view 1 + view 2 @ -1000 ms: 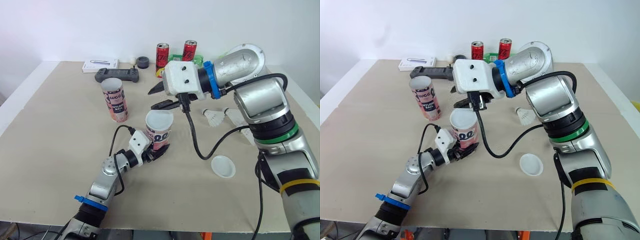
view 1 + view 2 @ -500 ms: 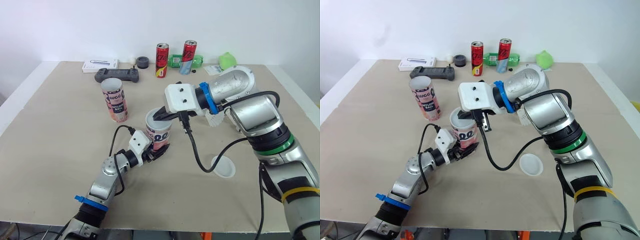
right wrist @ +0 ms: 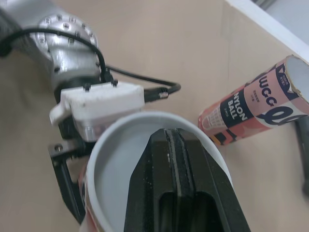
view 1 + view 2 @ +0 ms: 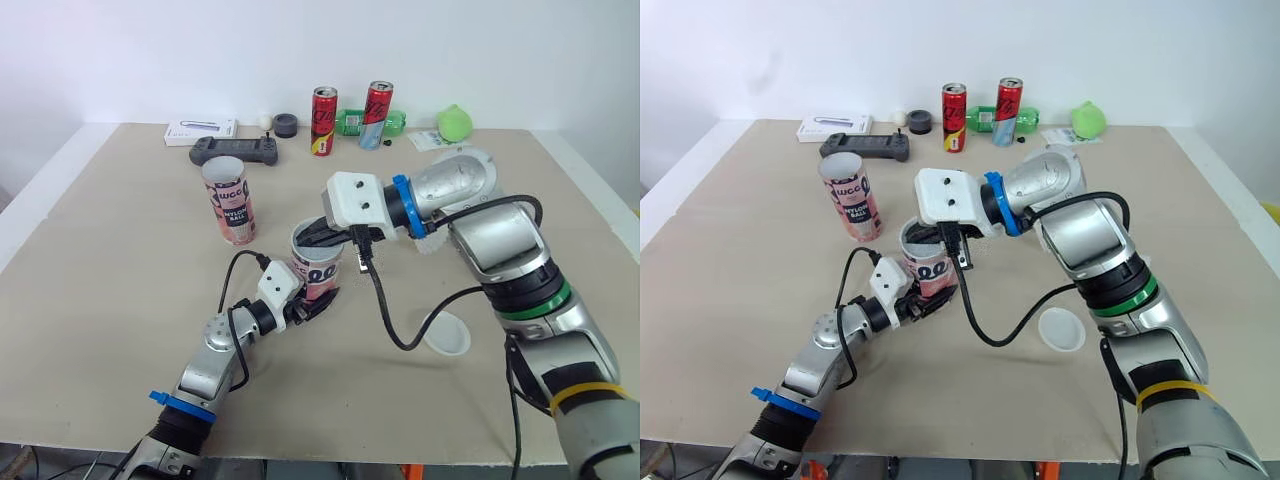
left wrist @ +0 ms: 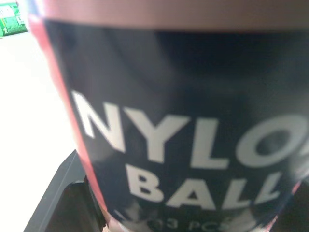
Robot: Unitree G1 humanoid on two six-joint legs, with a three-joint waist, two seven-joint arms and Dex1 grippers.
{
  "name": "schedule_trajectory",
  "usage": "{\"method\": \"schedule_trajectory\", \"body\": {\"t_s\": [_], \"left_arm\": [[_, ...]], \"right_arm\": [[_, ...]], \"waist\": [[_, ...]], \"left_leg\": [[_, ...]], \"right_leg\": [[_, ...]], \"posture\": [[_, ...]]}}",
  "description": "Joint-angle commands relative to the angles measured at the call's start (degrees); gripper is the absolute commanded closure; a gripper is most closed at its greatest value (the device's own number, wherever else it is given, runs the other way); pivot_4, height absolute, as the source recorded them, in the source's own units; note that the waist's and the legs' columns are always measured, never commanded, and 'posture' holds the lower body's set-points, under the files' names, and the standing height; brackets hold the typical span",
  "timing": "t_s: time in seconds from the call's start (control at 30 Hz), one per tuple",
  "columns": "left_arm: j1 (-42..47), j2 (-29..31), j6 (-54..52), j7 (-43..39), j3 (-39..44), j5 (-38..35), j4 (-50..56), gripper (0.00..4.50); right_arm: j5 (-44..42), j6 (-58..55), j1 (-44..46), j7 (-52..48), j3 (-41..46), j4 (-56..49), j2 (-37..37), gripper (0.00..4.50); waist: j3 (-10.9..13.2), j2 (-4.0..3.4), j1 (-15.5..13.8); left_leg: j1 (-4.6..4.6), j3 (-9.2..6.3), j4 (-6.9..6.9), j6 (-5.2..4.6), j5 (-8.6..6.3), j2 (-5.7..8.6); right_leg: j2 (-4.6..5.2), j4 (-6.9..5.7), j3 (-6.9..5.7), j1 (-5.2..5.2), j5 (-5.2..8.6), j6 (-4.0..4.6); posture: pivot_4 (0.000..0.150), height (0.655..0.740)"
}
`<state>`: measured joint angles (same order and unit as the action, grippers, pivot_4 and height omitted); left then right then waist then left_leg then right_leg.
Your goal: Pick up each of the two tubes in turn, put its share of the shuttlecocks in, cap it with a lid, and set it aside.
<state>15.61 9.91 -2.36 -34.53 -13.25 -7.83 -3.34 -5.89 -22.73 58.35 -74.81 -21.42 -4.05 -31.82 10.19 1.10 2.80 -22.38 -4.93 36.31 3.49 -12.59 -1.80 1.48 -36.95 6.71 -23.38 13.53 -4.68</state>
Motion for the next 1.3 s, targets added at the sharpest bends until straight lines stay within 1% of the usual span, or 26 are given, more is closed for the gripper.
{"method": "schedule_trajectory", "body": {"t_s": [0.03, 0.23, 0.4, 0.7, 0.93, 1.03, 1.3], "left_arm": [[-1.19, 0.7, -2.05, 0.52, -0.4, 1.41, -2.33, 1.32], [-1.18, 0.75, -2.14, 0.56, -0.4, 1.4, -2.23, 1.32], [-1.16, 0.87, -2.19, 0.53, -0.37, 1.39, -2.14, 1.32], [-1.2, 0.98, -2.41, 0.64, -0.31, 1.36, -1.91, 1.32], [-1.02, 0.88, -2.42, 0.59, -0.3, 1.36, -2.15, 1.32], [-0.9, 0.79, -2.38, 0.54, -0.35, 1.37, -2.3, 1.32], [-0.94, 0.61, -2.43, 0.54, -0.36, 1.29, -2.33, 1.32]], "right_arm": [[-1.61, -0.87, -2.44, 0.25, 0.6, 1.32, 0.77, 4.46], [-4.67, -2.2, -5.23, 1.17, 2.74, 3.63, 2.91, 4.46], [-5.59, -1.89, -6.71, 1.6, 3.38, 5.91, 4.13, 4.46], [-5.44, -1.3, -9.31, 1.66, 2.7, 9.88, 6.07, 4.46], [-4.34, -2.0, -9.93, 1.35, 1.31, 11.89, 6.25, 4.46], [-3.98, -1.36, -9.17, 1.55, 1.6, 11.46, 5.9, 4.46], [-7.16, -4.18, -0.57, 1.66, 7.12, 5.37, 2.5, 4.46]], "waist": [[-0.01, 0.02, 0.0], [-0.05, 0.05, 0.0], [-0.08, 0.06, 0.01], [-0.51, 0.06, 0.06], [-1.03, 0.07, 0.1], [-1.2, 0.1, 0.1], [-0.96, 0.02, 0.07]], "left_leg": [[0.0, 0.0, 0.0, 0.0, 0.0, 0.0], [0.05, 0.0, 0.0, 0.0, 0.0, 0.0], [0.07, 0.0, 0.0, 0.0, 0.0, 0.0], [0.19, 0.01, 0.0, 0.0, 0.0, -0.01], [0.28, 0.02, -0.1, 0.02, -0.01, -0.03], [0.31, 0.02, -0.13, 0.02, -0.02, -0.03], [0.08, 0.02, -0.13, 0.03, -0.01, -0.02]], "right_leg": [[0.0, 0.0, 0.0, 0.01, 0.0, 0.0], [0.0, 0.0, 0.0, 0.05, 0.0, 0.0], [-0.01, 0.0, 0.0, 0.06, -0.01, -0.01], [-0.01, 0.0, 0.0, 0.12, -0.01, -0.01], [-0.02, 0.0, 0.0, 0.13, 0.03, 0.03], [-0.02, 0.0, 0.0, 0.13, 0.05, 0.05], [-0.01, 0.0, 0.0, -0.05, 0.05, 0.05]], "posture": [[0.15, 0.74], [0.15, 0.74], [0.15, 0.74], [0.15, 0.74], [0.15, 0.74], [0.15, 0.74], [0.15, 0.74]]}}
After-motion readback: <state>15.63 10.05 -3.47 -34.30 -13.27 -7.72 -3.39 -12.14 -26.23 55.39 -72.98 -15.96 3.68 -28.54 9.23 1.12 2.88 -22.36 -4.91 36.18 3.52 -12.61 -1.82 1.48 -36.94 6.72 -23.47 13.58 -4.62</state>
